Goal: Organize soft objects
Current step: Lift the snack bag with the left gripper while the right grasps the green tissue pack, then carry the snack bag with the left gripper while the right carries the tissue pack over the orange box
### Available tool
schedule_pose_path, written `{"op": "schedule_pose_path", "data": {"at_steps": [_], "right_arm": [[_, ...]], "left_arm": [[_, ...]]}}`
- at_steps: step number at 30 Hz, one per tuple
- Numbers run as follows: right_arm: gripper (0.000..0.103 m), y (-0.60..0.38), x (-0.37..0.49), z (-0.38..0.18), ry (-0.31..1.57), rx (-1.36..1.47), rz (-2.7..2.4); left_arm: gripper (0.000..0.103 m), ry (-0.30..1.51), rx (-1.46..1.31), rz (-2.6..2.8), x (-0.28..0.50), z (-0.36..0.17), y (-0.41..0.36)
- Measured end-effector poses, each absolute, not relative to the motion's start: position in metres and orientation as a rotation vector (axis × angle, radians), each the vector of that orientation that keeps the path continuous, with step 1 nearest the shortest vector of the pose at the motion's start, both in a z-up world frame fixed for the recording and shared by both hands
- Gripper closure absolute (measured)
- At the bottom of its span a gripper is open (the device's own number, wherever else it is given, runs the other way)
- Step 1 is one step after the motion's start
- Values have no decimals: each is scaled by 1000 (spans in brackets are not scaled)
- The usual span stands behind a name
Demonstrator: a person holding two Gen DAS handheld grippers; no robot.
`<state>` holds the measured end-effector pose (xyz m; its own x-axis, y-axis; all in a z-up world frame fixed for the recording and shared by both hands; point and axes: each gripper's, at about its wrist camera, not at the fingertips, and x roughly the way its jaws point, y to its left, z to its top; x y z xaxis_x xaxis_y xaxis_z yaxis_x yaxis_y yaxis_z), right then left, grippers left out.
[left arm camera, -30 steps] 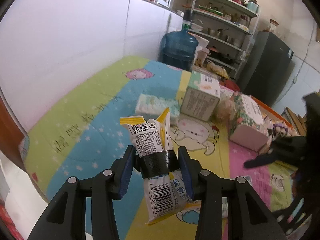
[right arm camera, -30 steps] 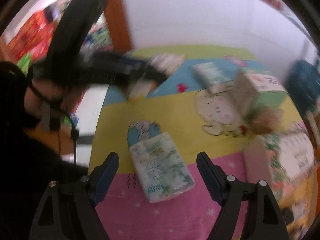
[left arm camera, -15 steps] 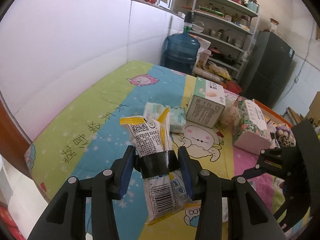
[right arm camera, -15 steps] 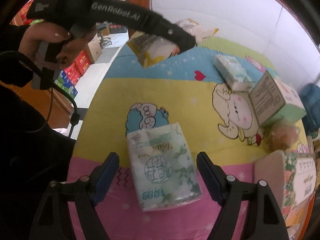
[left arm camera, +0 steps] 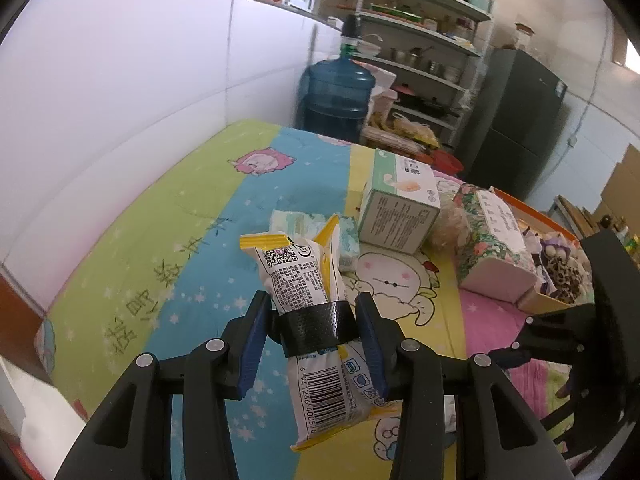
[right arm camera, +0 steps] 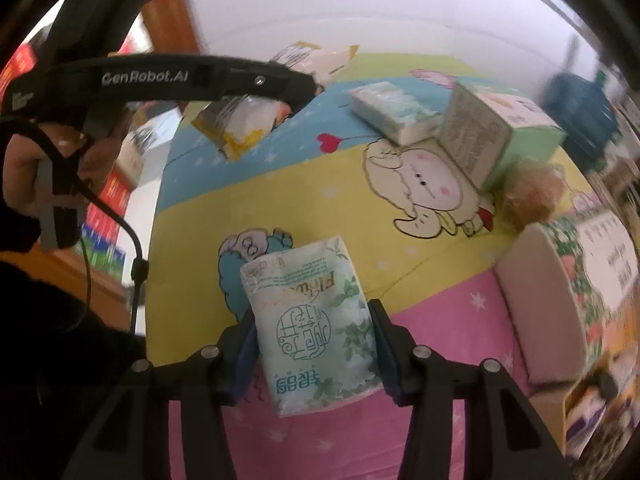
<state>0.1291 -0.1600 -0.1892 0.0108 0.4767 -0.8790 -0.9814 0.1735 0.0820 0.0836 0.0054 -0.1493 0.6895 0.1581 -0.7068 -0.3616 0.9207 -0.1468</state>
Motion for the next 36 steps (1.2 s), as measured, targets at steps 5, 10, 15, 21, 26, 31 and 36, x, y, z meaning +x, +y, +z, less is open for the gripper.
{"op": "schedule_pose_path", "data": {"at_steps": [5,10,15,21,26,31,36], "right_arm": [[53,-162,130,-180,957,-578,1117],[53,-161,127,-166,961,-460,933],[53,-160,127,-146,930,-366,781],[53,-171,127,-115,893,-227,607],[53,-174,122,-96,842,-170,503],[53,-178,114,-85,806,-122,424],[53,-187,107,-71,772,-101,368]], "left_arm": [[58,759,-265,241,90,-146,11],[58,757,-236,169,99,-140,16],[58,746,-208,103,106,-132,19],[58,733,-165,29,114,-118,23],[58,725,-125,-34,117,-106,24],[58,705,-106,-89,117,-94,22],[58,685,-100,-133,119,-83,15]]}}
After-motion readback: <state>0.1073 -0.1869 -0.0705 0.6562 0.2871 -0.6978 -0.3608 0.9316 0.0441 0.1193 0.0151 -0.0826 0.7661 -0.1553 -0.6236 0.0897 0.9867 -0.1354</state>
